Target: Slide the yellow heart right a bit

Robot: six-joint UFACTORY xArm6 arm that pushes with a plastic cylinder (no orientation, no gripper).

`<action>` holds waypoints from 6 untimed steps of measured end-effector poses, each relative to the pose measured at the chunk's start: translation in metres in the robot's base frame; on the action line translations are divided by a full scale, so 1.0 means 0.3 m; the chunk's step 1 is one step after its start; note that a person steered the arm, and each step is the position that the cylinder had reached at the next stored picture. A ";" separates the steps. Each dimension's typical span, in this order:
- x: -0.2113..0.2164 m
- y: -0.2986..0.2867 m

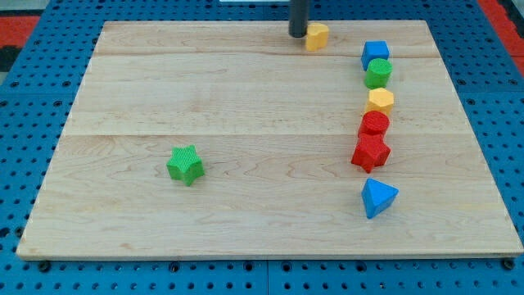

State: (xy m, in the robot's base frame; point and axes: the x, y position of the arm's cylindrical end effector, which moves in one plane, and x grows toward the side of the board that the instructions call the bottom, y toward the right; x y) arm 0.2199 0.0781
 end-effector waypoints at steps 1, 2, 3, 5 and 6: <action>0.012 0.241; 0.018 0.089; 0.116 -0.014; 0.168 0.184; 0.143 0.267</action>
